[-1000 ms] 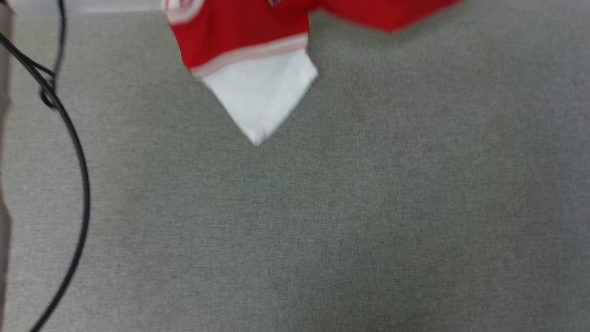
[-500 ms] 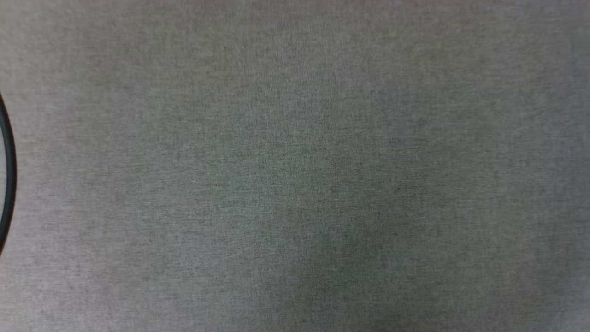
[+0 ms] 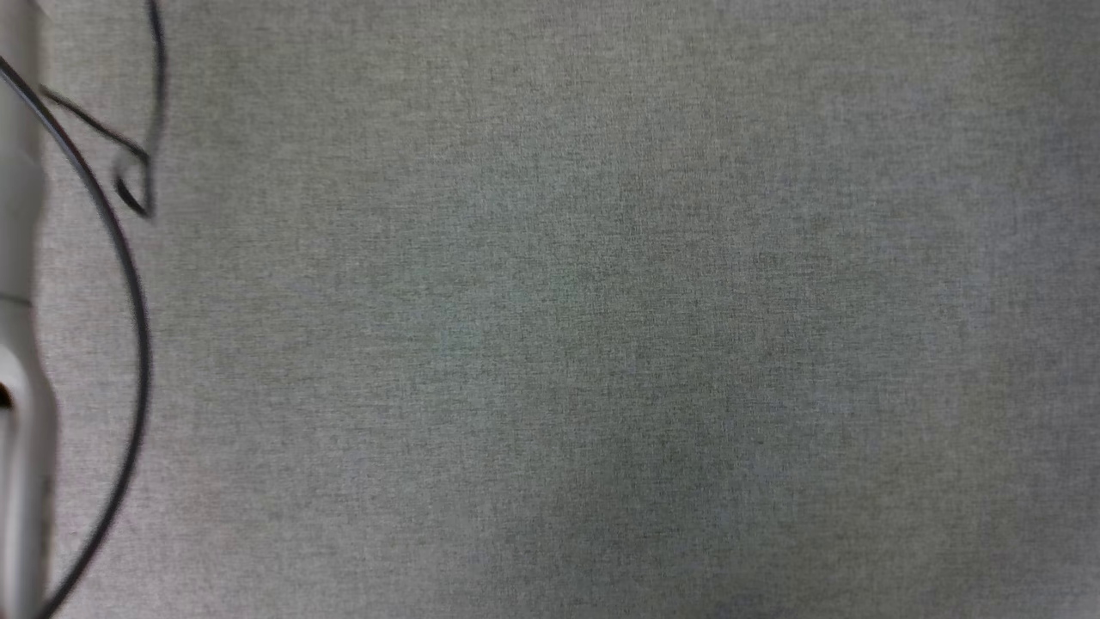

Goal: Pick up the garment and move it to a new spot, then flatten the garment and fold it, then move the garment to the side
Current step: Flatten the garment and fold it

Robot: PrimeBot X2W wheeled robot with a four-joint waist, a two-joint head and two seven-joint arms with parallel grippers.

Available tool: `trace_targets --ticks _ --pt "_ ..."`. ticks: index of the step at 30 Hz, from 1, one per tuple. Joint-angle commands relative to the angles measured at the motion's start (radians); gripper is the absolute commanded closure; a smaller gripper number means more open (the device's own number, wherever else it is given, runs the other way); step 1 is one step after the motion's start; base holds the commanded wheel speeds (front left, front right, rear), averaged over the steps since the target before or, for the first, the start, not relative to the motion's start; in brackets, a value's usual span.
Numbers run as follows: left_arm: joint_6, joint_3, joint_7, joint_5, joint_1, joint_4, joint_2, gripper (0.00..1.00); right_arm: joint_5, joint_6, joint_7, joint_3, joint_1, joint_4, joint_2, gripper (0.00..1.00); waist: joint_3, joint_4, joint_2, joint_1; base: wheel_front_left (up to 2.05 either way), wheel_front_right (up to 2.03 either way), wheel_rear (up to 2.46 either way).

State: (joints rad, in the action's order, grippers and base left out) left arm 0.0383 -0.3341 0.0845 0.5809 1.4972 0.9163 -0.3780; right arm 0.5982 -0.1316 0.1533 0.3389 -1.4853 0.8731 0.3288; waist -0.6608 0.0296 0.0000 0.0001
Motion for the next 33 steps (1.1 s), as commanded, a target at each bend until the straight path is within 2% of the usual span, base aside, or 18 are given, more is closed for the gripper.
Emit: trace_targets --ticks 1,9,16,22,26,33 --pt "0.008 0.006 0.01 0.011 -0.047 0.008 0.005 1.0 0.014 0.002 -0.007 0.012 0.038 -0.007 0.012 1.0 0.01 -0.004 0.0 -0.0001 0.0 0.0 0.0" --pt "0.063 0.013 0.072 0.091 -0.391 0.014 0.025 1.0 0.118 0.002 -0.082 0.073 0.335 -0.069 0.076 1.0 0.105 -0.017 0.0 -0.0001 0.0 0.0 0.0" --pt "0.066 0.03 0.127 0.15 -0.737 -0.061 0.021 1.0 0.19 0.002 -0.149 0.067 0.633 -0.146 0.135 1.0 0.233 -0.023 0.0 -0.0001 0.0 0.0 0.0" --pt "0.01 0.05 0.102 0.186 -0.974 -0.197 -0.009 1.0 0.202 0.003 -0.178 0.033 0.843 -0.214 0.153 1.0 0.333 -0.025 0.0 -0.0001 0.0 0.0 0.0" --pt "-0.046 0.063 0.063 0.205 -1.126 -0.339 -0.037 1.0 0.189 0.003 -0.183 -0.005 0.969 -0.264 0.151 1.0 0.39 -0.028 0.0 -0.0001 0.0 0.0 0.0" --pt "-0.17 0.071 -0.042 0.232 -1.378 -0.612 -0.076 1.0 0.147 0.004 -0.146 -0.103 1.197 -0.376 0.117 1.0 0.474 -0.04 0.0 -0.0001 0.0 0.0 0.0"
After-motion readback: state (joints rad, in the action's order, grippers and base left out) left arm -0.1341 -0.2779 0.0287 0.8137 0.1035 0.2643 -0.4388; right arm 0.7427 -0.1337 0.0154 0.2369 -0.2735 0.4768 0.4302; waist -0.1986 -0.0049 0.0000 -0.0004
